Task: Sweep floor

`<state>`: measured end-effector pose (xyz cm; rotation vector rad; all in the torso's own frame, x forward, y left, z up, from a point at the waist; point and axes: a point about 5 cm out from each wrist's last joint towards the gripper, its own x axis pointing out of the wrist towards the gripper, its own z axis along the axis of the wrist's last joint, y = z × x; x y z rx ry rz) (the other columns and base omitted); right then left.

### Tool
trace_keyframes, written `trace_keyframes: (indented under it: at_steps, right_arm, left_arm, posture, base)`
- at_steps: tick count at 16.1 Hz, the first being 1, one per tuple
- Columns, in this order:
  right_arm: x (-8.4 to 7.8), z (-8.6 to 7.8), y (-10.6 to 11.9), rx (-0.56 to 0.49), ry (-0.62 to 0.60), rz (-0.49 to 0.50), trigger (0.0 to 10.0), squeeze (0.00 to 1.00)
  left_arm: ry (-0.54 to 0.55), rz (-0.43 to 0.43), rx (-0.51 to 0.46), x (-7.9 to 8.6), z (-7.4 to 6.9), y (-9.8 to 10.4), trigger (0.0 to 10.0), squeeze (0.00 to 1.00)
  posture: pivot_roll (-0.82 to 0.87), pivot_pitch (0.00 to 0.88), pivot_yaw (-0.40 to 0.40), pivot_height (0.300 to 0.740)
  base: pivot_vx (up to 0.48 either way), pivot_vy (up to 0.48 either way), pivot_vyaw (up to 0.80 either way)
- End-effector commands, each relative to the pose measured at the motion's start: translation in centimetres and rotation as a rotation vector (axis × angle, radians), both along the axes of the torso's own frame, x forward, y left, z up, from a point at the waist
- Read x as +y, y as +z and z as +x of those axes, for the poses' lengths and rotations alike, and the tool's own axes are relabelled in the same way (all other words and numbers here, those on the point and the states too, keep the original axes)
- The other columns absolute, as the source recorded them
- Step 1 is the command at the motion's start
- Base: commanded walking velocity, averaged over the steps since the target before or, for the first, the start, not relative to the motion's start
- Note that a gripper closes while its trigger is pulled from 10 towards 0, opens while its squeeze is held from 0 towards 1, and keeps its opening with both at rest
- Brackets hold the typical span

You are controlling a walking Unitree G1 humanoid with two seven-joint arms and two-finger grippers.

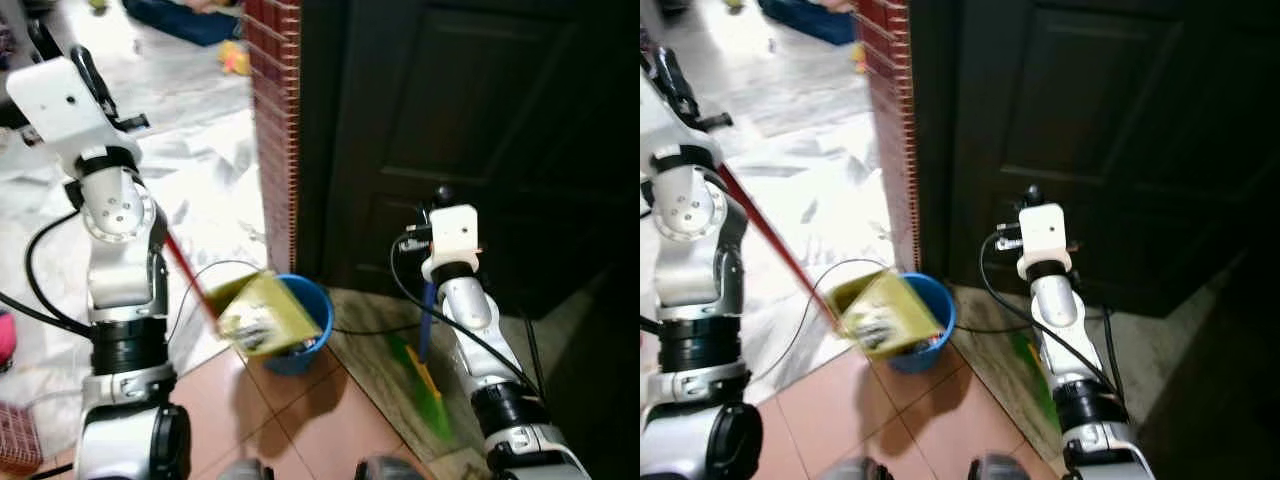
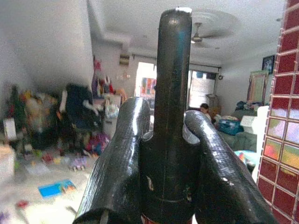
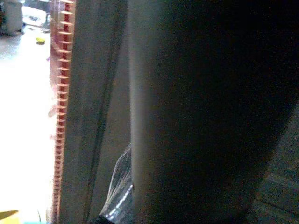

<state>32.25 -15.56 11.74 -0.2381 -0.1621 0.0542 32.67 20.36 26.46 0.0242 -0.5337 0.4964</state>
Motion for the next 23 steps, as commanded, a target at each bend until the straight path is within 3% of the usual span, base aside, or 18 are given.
trace_keyframes:
  at_steps: [1, 4, 5, 7, 9, 11, 13, 15, 17, 18, 19, 21, 22, 23]
  right_arm:
    - [-0.9, 0.2, 0.7, -0.027, -0.017, -0.035, 10.0, 0.0]
    - [-0.8, 0.2, 0.7, -0.026, -0.014, -0.036, 10.0, 0.0]
    - [-0.8, 0.2, 0.7, -0.027, -0.012, -0.034, 10.0, 0.0]
    - [-0.8, 0.3, 0.8, -0.027, -0.012, -0.034, 10.0, 0.0]
    - [-0.8, 0.3, 0.8, -0.028, -0.013, -0.035, 10.0, 0.0]
    - [-0.7, 0.3, 0.7, -0.028, -0.013, -0.036, 10.0, 0.0]
    - [-0.6, 0.3, 0.8, -0.03, -0.011, -0.037, 10.0, 0.0]
    - [-0.6, 0.4, 0.8, -0.031, -0.011, -0.038, 10.0, 0.0]
    - [-0.8, 0.5, 1.0, -0.035, -0.015, -0.041, 10.0, 0.0]
    - [-0.8, 0.5, 1.0, -0.036, -0.016, -0.042, 10.0, 0.0]
    - [-0.8, 0.5, 1.0, -0.036, -0.015, -0.042, 10.0, 0.0]
    - [-0.8, 0.4, 0.9, -0.036, -0.013, -0.042, 10.0, 0.0]
    - [-0.8, 0.5, 0.9, -0.036, -0.013, -0.043, 10.0, 0.0]
    - [-0.8, 0.5, 0.9, -0.037, -0.013, -0.044, 10.0, 0.0]
  left_arm:
    - [-0.012, 0.027, -0.096, -0.9, -0.4, 1.7, 10.0, 0.0]
    - [-0.011, 0.089, -0.126, -1.4, -0.6, 2.2, 10.0, 0.0]
    - [-0.038, 0.156, -0.144, -2.4, -0.8, 2.3, 10.0, 0.0]
    - [-0.057, 0.198, -0.159, -3.1, -0.9, 2.4, 10.0, 0.0]
    - [-0.133, 0.3, -0.199, -5.3, -1.4, 2.4, 10.0, 0.0]
    - [-0.207, 0.332, -0.213, -6.7, -1.6, 2.0, 10.0, 0.0]
    - [-0.343, 0.36, -0.213, -8.9, -2.1, 0.9, 10.0, 0.0]
    - [-0.407, 0.379, -0.213, -9.7, -2.4, 0.4, 10.0, 0.0]
    - [-0.536, 0.463, -0.19, -11.1, -2.9, -1.0, 10.0, 0.0]
    - [-0.657, 0.546, -0.175, -12.2, -3.6, -2.3, 10.0, 0.0]
    - [-0.714, 0.569, -0.177, -12.5, -3.9, -2.6, 10.0, 0.0]
    - [-0.888, 0.701, -0.155, -13.9, -5.0, -3.8, 10.0, 0.0]
    - [-0.964, 0.863, -0.153, -14.7, -5.7, -4.6, 10.0, 0.0]
    - [-0.981, 0.878, -0.156, -14.8, -5.9, -4.8, 10.0, 0.0]
  posture:
    - [0.01, 0.0, 0.015, 0.74]
    - [0.01, 0.0, 0.015, 0.74]
    - [0.02, 0.0, 0.013, 0.74]
    - [0.02, 0.0, 0.011, 0.74]
    - [0.02, 0.0, 0.011, 0.74]
    - [0.02, 0.0, 0.012, 0.74]
    - [0.01, 0.0, 0.012, 0.74]
    - [0.01, 0.0, 0.011, 0.74]
    - [0.01, 0.0, 0.011, 0.74]
    - [0.01, 0.0, 0.011, 0.74]
    - [0.01, 0.0, 0.011, 0.74]
    - [0.01, 0.0, 0.011, 0.74]
    - [0.01, 0.0, 0.009, 0.74]
    - [0.01, 0.0, 0.009, 0.74]
  base:
    - [0.48, 0.0, 0.0]
    - [0.0, 0.0, 0.0]
    - [0.0, 0.0, 0.0]
    - [0.0, 0.0, 0.0]
    - [0.0, 0.0, 0.0]
    - [0.0, 0.0, 0.0]
    - [0.0, 0.0, 0.0]
    - [0.0, 0.0, 0.0]
    - [0.0, 0.0, 0.0]
    - [0.0, 0.0, 0.0]
    - [0.0, 0.0, 0.0]
    - [0.0, 0.0, 0.0]
    - [0.0, 0.0, 0.0]
    - [0.0, 0.0, 0.0]
